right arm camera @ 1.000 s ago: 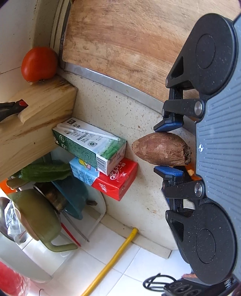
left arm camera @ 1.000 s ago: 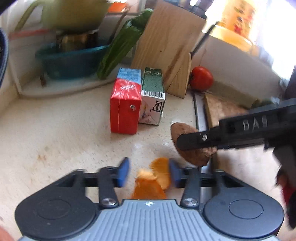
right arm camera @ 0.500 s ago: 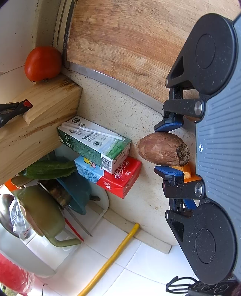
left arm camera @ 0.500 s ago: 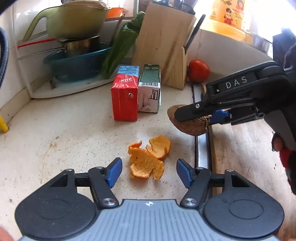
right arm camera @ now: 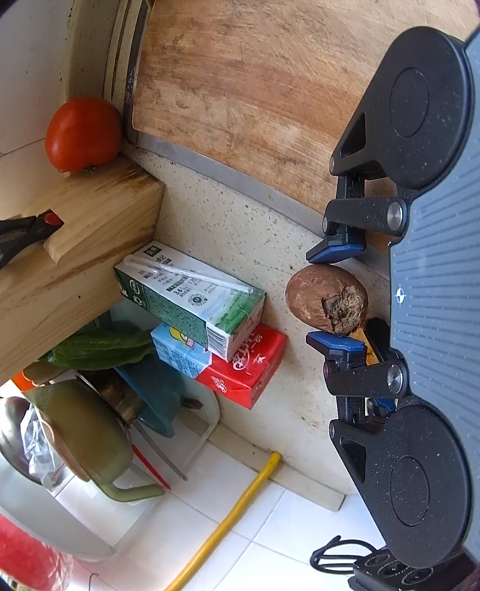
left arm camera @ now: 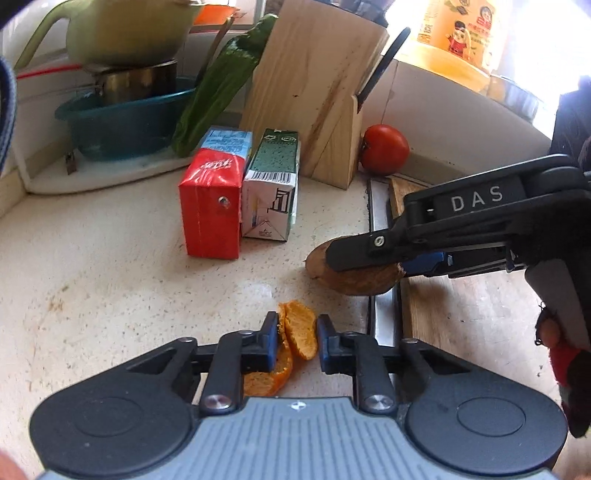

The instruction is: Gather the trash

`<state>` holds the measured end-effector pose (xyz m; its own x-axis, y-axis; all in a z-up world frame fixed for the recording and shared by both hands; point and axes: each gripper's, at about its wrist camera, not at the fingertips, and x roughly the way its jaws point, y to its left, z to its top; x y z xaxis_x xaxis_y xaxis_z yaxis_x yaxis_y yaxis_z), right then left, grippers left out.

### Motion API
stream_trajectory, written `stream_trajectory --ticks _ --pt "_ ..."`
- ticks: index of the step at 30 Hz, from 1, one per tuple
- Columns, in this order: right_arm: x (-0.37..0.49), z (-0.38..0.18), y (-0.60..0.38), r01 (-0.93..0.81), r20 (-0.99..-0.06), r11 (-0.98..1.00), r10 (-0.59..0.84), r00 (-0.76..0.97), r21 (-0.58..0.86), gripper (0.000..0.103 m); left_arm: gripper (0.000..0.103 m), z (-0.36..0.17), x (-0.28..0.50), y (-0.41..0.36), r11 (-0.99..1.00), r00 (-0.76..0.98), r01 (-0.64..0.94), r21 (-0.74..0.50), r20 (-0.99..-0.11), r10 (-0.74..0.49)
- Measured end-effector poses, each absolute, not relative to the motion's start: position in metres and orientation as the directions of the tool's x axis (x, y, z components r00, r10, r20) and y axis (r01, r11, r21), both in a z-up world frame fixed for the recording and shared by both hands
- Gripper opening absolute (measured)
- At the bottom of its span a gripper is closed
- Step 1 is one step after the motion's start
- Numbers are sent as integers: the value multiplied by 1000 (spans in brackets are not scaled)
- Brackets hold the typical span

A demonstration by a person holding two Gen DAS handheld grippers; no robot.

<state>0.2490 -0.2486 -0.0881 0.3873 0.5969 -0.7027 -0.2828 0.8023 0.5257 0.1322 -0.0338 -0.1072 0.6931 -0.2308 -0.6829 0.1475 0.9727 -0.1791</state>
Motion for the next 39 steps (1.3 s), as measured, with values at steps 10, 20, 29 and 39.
stream_trajectory --ticks 10,20,29,39 --pt "240 -77 -244 -304 -692 801 599 404 516 48 12 -92 116 -4 956 687 108 -272 -675 -269" --pt "225 -72 -228 -320 -688 788 615 385 526 47 12 -77 89 30 944 736 34 -328 -631 -246" --pt "199 -51 -201 -378 -665 763 644 378 525 47 12 -66 67 51 943 771 6 -332 -599 -215" --pt "169 -39 -147 -459 -646 701 701 302 546 47 12 -56 22 90 940 807 -77 -334 -574 -138"
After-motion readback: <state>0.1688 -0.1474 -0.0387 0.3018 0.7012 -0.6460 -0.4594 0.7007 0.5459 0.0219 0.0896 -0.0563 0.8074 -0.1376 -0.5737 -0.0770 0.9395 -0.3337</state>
